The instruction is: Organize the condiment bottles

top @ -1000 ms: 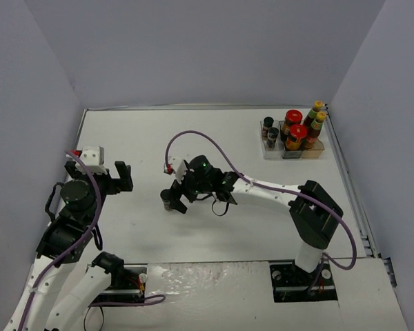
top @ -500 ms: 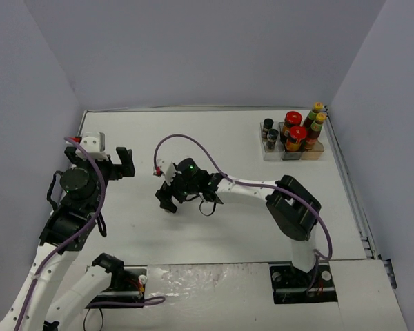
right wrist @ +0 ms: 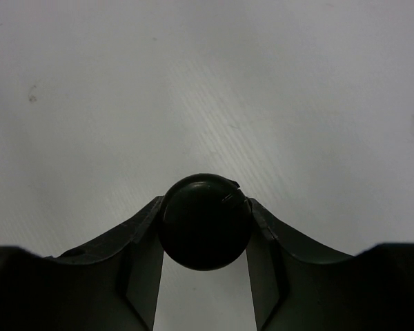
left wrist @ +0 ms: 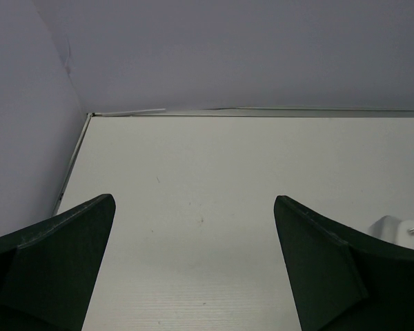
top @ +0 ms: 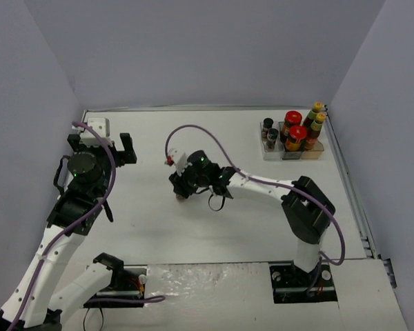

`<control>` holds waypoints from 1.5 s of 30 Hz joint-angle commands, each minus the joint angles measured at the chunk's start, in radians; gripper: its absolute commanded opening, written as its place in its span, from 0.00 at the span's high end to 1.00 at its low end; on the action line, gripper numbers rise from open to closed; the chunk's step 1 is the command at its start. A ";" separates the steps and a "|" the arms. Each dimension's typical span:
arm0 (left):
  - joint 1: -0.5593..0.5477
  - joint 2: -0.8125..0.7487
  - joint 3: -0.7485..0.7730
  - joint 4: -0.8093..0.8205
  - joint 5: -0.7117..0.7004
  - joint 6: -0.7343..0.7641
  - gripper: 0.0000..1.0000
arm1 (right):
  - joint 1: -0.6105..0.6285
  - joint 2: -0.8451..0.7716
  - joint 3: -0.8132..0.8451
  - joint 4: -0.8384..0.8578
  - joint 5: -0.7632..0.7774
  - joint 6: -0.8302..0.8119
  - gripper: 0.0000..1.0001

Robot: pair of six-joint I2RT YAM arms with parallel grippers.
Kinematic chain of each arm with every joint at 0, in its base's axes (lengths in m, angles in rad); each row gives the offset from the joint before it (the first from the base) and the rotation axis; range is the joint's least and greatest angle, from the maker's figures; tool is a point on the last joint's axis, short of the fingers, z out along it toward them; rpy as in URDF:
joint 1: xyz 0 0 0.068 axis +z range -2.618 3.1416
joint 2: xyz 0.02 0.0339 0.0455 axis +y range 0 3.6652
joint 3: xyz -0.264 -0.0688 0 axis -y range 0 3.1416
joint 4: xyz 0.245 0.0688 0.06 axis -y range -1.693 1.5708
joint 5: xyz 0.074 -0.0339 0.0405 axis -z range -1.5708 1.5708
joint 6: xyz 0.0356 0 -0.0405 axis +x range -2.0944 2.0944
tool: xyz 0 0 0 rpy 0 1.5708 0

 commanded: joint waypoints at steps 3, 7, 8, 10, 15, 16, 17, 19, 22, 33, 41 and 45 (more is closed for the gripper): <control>0.053 0.038 0.062 0.139 -0.040 0.040 0.03 | -0.318 -0.276 -0.029 -0.031 0.196 0.021 1.00; 0.067 0.075 0.074 0.157 -0.062 0.052 0.03 | -0.501 -0.306 -0.029 -0.041 0.249 0.054 1.00; 0.072 0.082 0.074 0.154 -0.062 0.048 0.03 | -0.538 -0.304 -0.028 -0.040 0.251 0.059 1.00; 0.083 0.080 0.060 0.153 -0.057 0.036 0.03 | -0.603 -0.289 -0.021 -0.039 0.252 0.082 1.00; 0.101 0.042 0.008 0.148 -0.068 0.029 0.03 | -0.708 -0.226 -0.009 -0.013 0.277 0.106 1.00; 0.101 0.035 0.001 0.146 -0.074 0.034 0.03 | -0.718 -0.211 -0.003 -0.009 0.275 0.117 1.00; 0.101 0.027 -0.007 0.144 -0.080 0.039 0.03 | -0.729 -0.198 0.003 -0.004 0.272 0.130 1.00; 0.101 0.021 -0.013 0.142 -0.095 0.048 0.03 | -0.741 -0.163 0.014 0.000 0.278 0.139 1.00; 0.101 0.024 -0.013 0.140 -0.098 0.050 0.03 | -0.760 -0.128 0.022 0.021 0.277 0.147 1.00; 0.100 0.030 -0.014 0.134 -0.085 0.050 0.03 | -0.770 -0.041 0.026 0.120 0.238 0.152 1.00; 0.100 0.031 -0.015 0.135 -0.085 0.051 0.03 | -0.770 -0.002 -0.024 0.201 0.231 0.158 0.99; 0.098 0.034 -0.017 0.136 -0.085 0.053 0.03 | -0.769 0.021 -0.046 0.219 0.225 0.155 0.86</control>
